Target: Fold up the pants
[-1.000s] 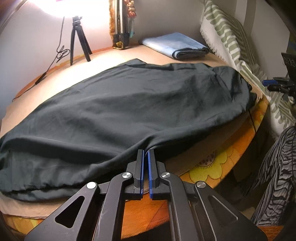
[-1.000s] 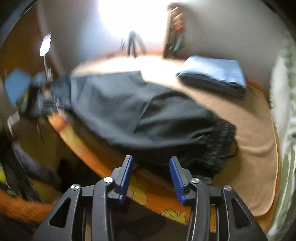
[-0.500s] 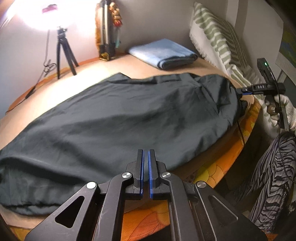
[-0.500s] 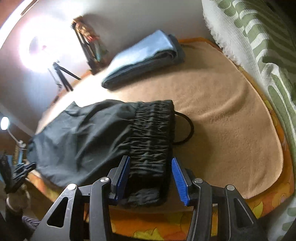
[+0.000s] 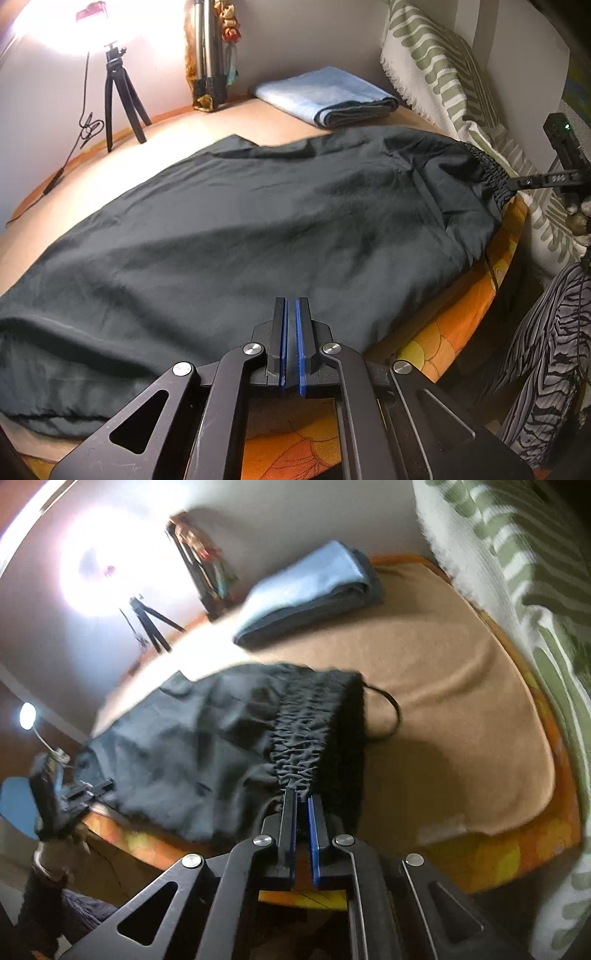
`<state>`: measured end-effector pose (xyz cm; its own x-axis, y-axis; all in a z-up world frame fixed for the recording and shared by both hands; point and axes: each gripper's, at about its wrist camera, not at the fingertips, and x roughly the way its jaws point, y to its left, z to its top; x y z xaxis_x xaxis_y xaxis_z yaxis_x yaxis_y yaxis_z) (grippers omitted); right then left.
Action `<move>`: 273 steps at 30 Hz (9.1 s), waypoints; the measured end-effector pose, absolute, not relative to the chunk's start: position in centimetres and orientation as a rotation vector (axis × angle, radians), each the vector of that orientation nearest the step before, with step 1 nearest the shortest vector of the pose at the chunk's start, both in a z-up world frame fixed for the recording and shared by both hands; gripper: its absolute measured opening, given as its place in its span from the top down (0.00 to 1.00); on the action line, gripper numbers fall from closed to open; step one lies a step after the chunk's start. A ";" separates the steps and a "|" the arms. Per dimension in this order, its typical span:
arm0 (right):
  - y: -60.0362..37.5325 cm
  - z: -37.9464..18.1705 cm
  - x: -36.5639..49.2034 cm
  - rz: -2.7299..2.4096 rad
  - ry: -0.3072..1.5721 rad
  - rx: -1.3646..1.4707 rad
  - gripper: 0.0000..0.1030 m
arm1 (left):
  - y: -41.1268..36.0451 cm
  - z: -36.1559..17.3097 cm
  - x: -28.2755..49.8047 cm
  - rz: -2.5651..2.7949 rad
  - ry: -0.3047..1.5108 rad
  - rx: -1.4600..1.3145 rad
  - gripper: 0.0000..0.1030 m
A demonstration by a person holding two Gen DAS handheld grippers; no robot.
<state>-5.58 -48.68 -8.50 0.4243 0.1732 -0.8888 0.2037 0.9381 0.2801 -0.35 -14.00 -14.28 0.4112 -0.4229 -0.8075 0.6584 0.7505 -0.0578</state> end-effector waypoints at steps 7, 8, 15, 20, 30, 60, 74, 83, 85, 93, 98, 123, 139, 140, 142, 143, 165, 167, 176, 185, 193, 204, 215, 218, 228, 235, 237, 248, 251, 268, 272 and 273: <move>-48.1 -7.7 -4.3 -0.106 1.139 0.218 0.65 | -13.6 -16.4 -0.4 -0.678 0.986 0.325 0.97; -47.9 -6.5 -4.1 -0.102 1.098 0.205 0.57 | -13.3 -16.7 -0.4 -0.679 0.998 0.314 0.97; -43.1 -2.3 1.2 0.029 0.955 0.112 0.46 | -10.9 -15.4 -1.1 -0.659 0.969 0.258 0.96; -37.4 -3.3 8.6 0.257 0.950 0.152 0.34 | -6.9 -12.8 -0.6 -0.558 0.911 0.186 0.96; -29.7 -10.2 21.6 0.355 1.074 0.147 0.33 | 9.4 -11.8 1.9 -0.206 0.895 -0.119 0.70; -27.6 -14.7 26.5 0.323 1.131 0.174 0.32 | 17.8 -18.3 5.6 0.008 0.998 -0.658 0.64; -25.4 -14.8 26.9 0.337 1.122 0.112 0.83 | 17.2 -18.6 6.7 0.074 0.958 -0.468 0.98; -24.7 -14.1 26.3 0.260 1.093 -0.030 0.86 | 21.3 -16.4 4.7 0.169 0.891 -0.479 0.97; -24.4 -12.9 25.6 0.230 1.052 -0.078 0.55 | 24.3 -15.2 5.1 0.223 0.855 -0.518 0.95; -19.9 -7.9 19.3 0.440 0.942 -0.117 0.51 | 32.9 -15.7 8.3 0.323 0.842 -0.622 0.52; -13.7 -6.6 13.4 0.716 0.923 -0.148 0.51 | 33.7 -19.2 10.4 0.360 0.937 -0.636 0.52; -1.9 -11.7 7.4 1.009 1.092 -0.389 0.99 | 36.1 -18.0 11.8 0.485 0.831 -0.478 0.96; -4.1 -7.9 5.6 0.993 1.033 -0.169 0.64 | 39.0 -19.7 11.0 0.337 0.885 -0.791 0.53; -4.0 -7.8 5.6 0.993 1.034 -0.158 0.64 | 39.0 -19.6 11.2 0.334 0.883 -0.789 0.53; -3.8 -7.6 5.7 0.994 1.036 -0.142 0.64 | 39.3 -19.9 12.0 0.326 0.875 -0.797 0.53; -3.7 -7.5 5.8 0.992 1.036 -0.135 0.64 | 39.2 -20.0 12.3 0.329 0.863 -0.793 0.52; 0.6 -6.0 13.6 0.891 1.028 -0.045 0.64 | 37.3 -18.2 14.2 0.288 0.723 -0.599 0.81; 1.0 -5.8 15.4 0.885 1.035 0.019 0.64 | 36.1 -17.2 13.9 0.266 0.701 -0.537 0.81; 4.4 -6.5 22.8 0.898 1.090 0.192 0.60 | 28.0 -14.8 12.1 0.079 0.646 -0.264 0.82; 8.2 -8.5 26.0 0.928 1.191 0.274 0.57 | 16.8 -15.7 8.2 -0.084 0.575 0.219 0.82; 10.6 -10.6 25.8 0.943 1.279 0.201 0.54 | 11.9 -18.2 6.0 -0.083 0.484 0.538 0.82; 12.6 -10.7 24.2 0.957 1.312 0.141 0.50 | 8.9 -20.1 3.9 -0.093 0.418 0.769 0.82; 14.1 -12.0 23.9 0.831 1.350 -0.009 0.50 | 7.9 -20.9 2.9 -0.098 0.398 0.828 0.82; 12.7 -12.6 24.1 0.831 1.380 0.093 0.73 | 7.5 -20.8 2.9 -0.098 0.400 0.834 0.83; 5.6 -10.3 23.6 0.834 1.260 0.376 0.85 | 4.4 -16.7 1.8 -0.168 0.402 0.721 0.85; 0.4 -8.8 22.3 0.815 1.220 0.461 0.85 | 0.0 -14.2 0.2 -0.271 0.455 0.651 0.90; -1.2 -8.5 21.8 0.810 1.215 0.465 0.85 | -1.0 -13.7 -0.1 -0.291 0.463 0.648 0.90; -10.4 -9.0 19.1 0.728 1.217 0.552 0.85 | -2.8 -11.1 -2.8 -0.487 0.680 0.396 0.81; -13.4 -9.5 18.3 0.702 1.216 0.578 0.85 | -1.7 -10.0 -3.4 -0.518 0.717 0.289 0.70; -26.7 -10.8 14.5 0.549 1.168 0.718 0.85 | 2.0 -11.6 2.8 -0.258 0.846 0.056 0.69; -29.1 -10.4 13.8 0.517 1.148 0.714 0.85 | 0.1 -11.2 2.6 -0.261 0.839 0.086 0.60; -29.7 -10.2 13.6 0.506 1.139 0.710 0.85 | -0.3 -11.2 2.5 -0.266 0.837 0.092 0.57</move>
<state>13.60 -29.67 -10.22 0.3477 0.6891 -0.6359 -0.0097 0.6808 0.7324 2.55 -0.32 -11.22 0.6390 -0.1968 -0.7436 0.2689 0.9629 -0.0238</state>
